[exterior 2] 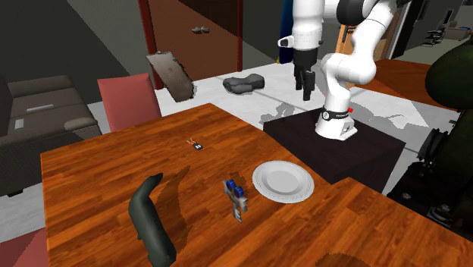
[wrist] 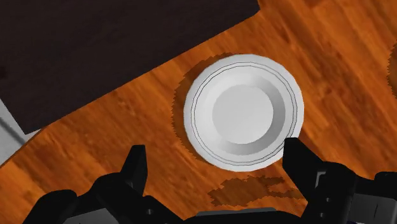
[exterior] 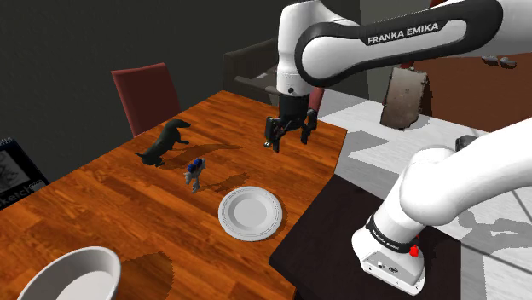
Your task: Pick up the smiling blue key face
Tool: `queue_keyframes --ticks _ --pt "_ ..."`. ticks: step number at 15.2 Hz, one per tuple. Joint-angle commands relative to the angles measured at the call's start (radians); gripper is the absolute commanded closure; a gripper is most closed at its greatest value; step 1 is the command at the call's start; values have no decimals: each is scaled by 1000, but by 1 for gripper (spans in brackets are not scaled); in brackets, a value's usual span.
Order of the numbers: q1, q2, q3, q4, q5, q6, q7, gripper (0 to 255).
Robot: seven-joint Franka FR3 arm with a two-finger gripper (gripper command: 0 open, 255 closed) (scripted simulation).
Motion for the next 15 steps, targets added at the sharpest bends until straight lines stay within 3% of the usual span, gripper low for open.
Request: queue_keyframes --ticks 1,8,15 --pt "-9 65 44 14 9 68 88 0" --pt "-61 334 165 122 -53 268 394 0" --pt "-80 634 208 304 -243 387 738 0"
